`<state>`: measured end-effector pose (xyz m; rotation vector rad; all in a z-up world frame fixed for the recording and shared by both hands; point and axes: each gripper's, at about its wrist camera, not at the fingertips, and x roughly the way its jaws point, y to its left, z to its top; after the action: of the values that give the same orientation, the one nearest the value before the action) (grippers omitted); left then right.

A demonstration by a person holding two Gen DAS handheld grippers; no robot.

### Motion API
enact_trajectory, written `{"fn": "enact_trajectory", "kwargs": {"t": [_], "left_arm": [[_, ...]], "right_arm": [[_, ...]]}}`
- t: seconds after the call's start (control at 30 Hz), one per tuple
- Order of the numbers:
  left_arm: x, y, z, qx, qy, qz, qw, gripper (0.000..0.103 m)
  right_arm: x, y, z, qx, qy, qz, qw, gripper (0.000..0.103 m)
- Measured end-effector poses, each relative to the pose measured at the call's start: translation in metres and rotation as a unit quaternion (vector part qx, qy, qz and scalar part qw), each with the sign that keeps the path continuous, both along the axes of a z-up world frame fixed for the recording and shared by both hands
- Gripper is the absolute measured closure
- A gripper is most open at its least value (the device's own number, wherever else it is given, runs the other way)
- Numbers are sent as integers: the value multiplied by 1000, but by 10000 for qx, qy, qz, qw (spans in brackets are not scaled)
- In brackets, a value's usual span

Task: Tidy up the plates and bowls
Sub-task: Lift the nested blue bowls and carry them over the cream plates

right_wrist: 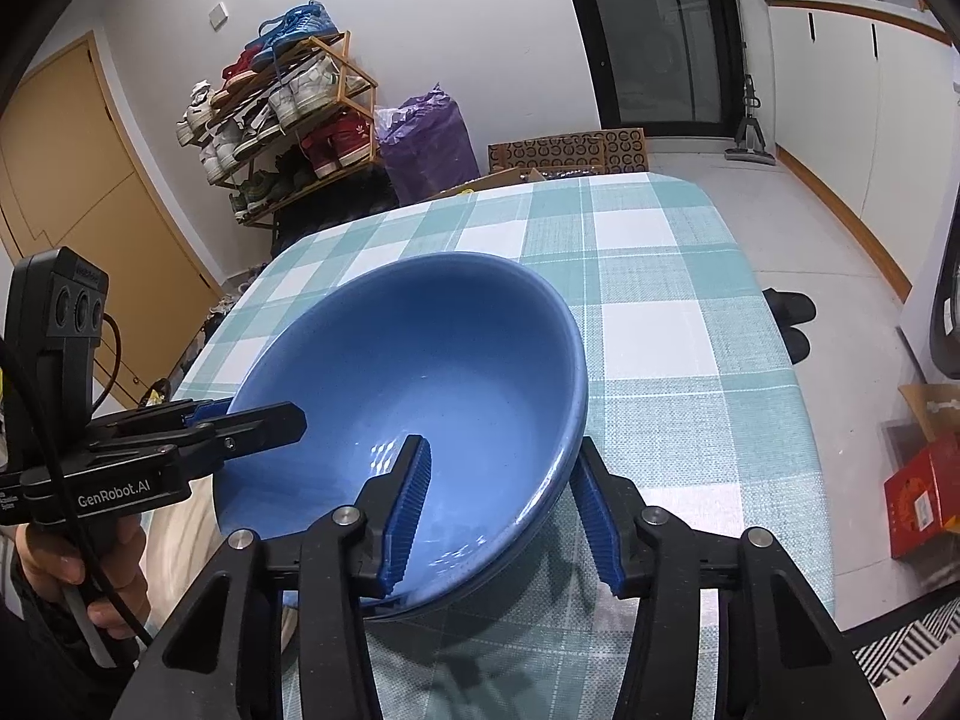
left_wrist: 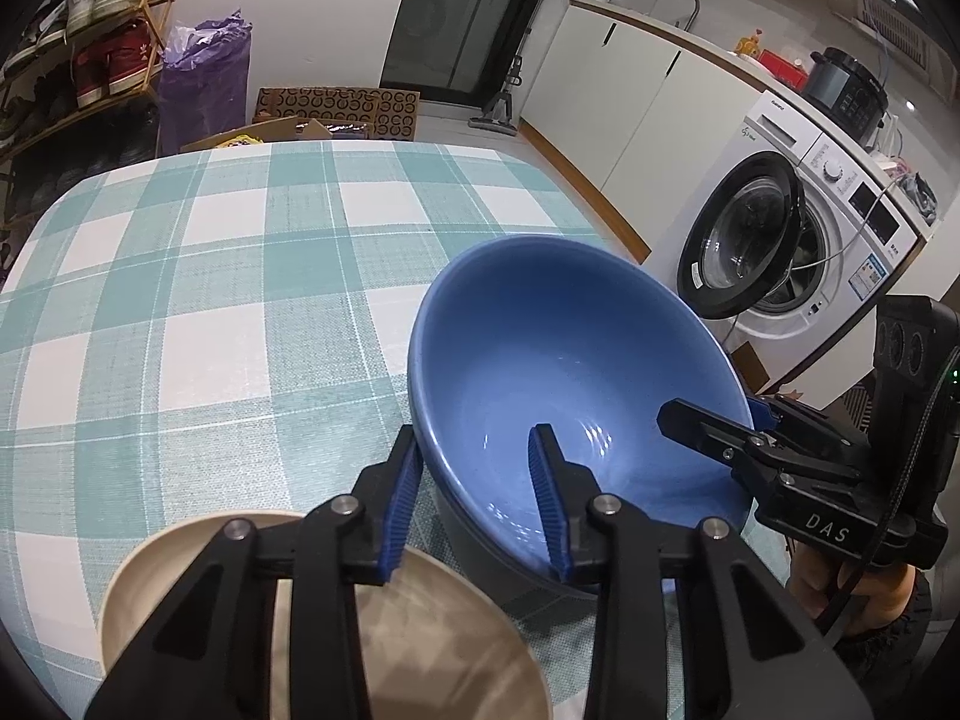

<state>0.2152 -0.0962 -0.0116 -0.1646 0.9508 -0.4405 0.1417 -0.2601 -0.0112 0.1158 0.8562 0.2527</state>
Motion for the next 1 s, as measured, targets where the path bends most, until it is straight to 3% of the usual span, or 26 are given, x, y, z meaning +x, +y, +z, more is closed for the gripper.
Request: {"fn": "enact_trajectory", "kwargs": {"t": [1.0], "left_arm": [[-10,-8,12,139,-139,-63,9998,68]], "right_arm": [[-8,-6,8,-115,-77,-107,9998,58]]}}
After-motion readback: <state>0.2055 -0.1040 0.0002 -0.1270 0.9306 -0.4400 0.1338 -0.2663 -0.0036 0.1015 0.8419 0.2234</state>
